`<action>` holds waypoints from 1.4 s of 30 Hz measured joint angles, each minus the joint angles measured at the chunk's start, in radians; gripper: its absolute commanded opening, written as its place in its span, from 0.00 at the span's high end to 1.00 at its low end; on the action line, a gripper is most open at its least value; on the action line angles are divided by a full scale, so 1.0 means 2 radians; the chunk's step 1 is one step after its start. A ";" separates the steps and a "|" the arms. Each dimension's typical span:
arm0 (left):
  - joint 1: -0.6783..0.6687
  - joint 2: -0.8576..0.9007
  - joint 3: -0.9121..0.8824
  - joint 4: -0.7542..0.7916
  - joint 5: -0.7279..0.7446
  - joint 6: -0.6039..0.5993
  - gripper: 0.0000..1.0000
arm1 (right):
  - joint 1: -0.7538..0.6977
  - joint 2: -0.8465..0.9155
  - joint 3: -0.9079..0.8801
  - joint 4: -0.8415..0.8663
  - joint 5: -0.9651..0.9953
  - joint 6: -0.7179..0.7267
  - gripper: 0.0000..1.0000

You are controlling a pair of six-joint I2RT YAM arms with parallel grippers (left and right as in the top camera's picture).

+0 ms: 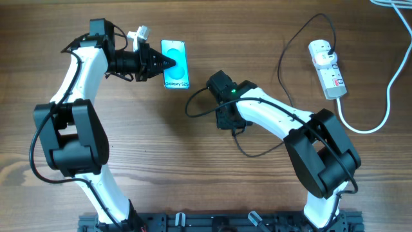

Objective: Plug charger to phone and switch on socket
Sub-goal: 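Lift the USB-C plug upward with the right gripper, then move the plug to the bottom port of the phone held by the left gripper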

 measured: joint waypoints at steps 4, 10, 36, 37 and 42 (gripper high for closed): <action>0.000 0.000 0.000 0.000 0.000 0.000 0.96 | 0.000 0.000 0.000 0.002 0.001 0.000 0.81; 0.000 0.000 0.000 0.000 0.000 0.000 0.96 | 0.000 0.000 0.000 0.005 0.004 0.000 0.87; -0.002 0.000 0.000 0.006 0.067 0.018 0.96 | 0.000 -0.044 0.021 -0.031 -0.019 -0.010 0.96; -0.004 0.000 0.000 0.006 0.083 0.027 0.96 | 0.000 -0.070 0.021 -0.037 -0.028 -0.014 0.96; -0.025 0.000 0.000 0.012 0.143 0.062 0.96 | 0.000 -0.217 0.034 -0.087 -0.066 -0.023 0.96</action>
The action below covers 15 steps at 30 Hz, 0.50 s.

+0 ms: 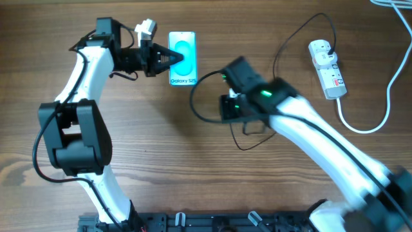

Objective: Plug charger to phone and switch on socket
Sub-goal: 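Move the plug to the bottom port of the phone held by the left gripper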

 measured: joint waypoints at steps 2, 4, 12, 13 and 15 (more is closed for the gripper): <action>-0.011 0.000 0.000 0.004 0.009 0.006 0.96 | 0.000 -0.048 0.005 -0.021 -0.018 -0.003 0.96; -0.022 0.000 0.000 0.008 0.013 0.009 0.96 | 0.000 -0.073 0.006 -0.027 -0.035 -0.011 0.96; -0.078 0.000 0.000 0.040 0.022 0.015 0.96 | 0.025 -0.087 0.005 -0.022 -0.088 -0.015 0.96; -0.082 0.000 0.000 0.046 0.022 0.014 0.96 | 0.031 -0.086 0.005 -0.019 -0.087 -0.010 0.95; -0.090 0.000 0.000 0.064 0.023 0.009 0.96 | 0.044 -0.086 0.004 -0.016 -0.082 0.006 0.96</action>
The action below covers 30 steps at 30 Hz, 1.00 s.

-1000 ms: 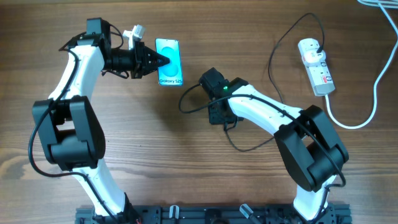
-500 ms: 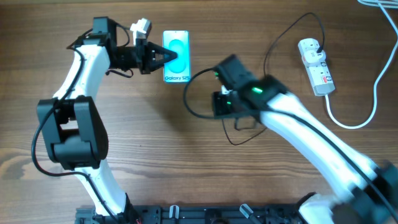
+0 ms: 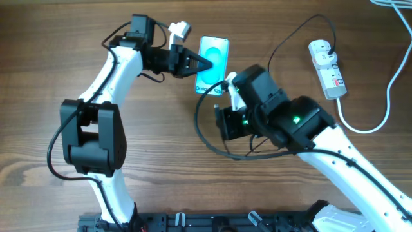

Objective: Plug charger to phone and switch on socket
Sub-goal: 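Move the plug to the bottom port of the phone held by the left gripper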

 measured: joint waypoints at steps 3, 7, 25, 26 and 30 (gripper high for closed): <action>-0.005 0.000 0.000 0.037 0.000 -0.029 0.96 | 0.022 0.000 -0.002 0.007 0.019 0.025 0.96; -0.004 0.000 -0.001 0.099 -0.001 -0.080 0.96 | 0.047 0.002 -0.002 0.013 0.050 0.062 0.96; -0.003 -0.040 -0.002 0.137 -0.108 -0.229 0.96 | 0.061 0.036 -0.002 0.043 0.176 0.132 0.96; -0.003 -0.051 -0.001 0.116 -0.113 -0.218 0.96 | 0.061 0.036 -0.002 0.043 0.177 0.131 0.96; -0.002 -0.104 -0.002 0.055 -0.133 -0.175 0.96 | 0.061 0.037 -0.002 0.047 0.178 0.130 0.96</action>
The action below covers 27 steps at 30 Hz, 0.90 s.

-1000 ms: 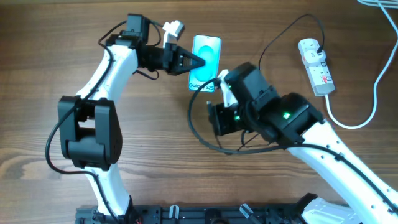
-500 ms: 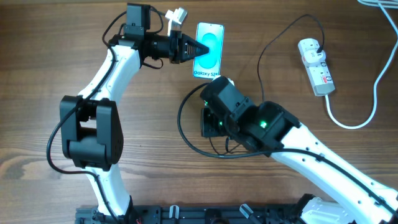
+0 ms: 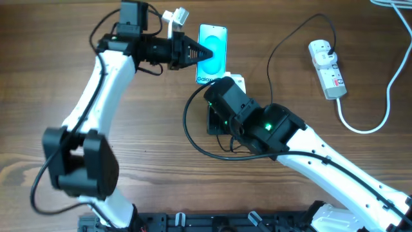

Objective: Plug charger to phone and switch on socket
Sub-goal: 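Move the plug to the bottom port of the phone held by the left gripper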

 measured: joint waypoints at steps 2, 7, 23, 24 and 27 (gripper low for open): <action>0.000 -0.018 0.000 -0.006 0.000 0.013 0.96 | 0.000 0.000 0.000 0.008 -0.004 -0.004 0.96; 0.000 -0.025 0.000 -0.044 0.003 0.037 0.96 | 0.000 0.000 0.000 0.035 -0.024 -0.025 0.96; 0.000 -0.024 0.000 -0.046 -0.036 0.067 0.96 | 0.000 0.000 0.000 0.039 -0.057 -0.030 0.96; 0.000 -0.024 0.000 -0.046 -0.037 0.068 0.96 | 0.000 0.000 0.000 0.041 -0.057 -0.030 0.96; 0.000 -0.024 0.000 -0.047 -0.037 0.071 0.96 | -0.001 0.000 0.000 0.045 -0.057 -0.031 0.96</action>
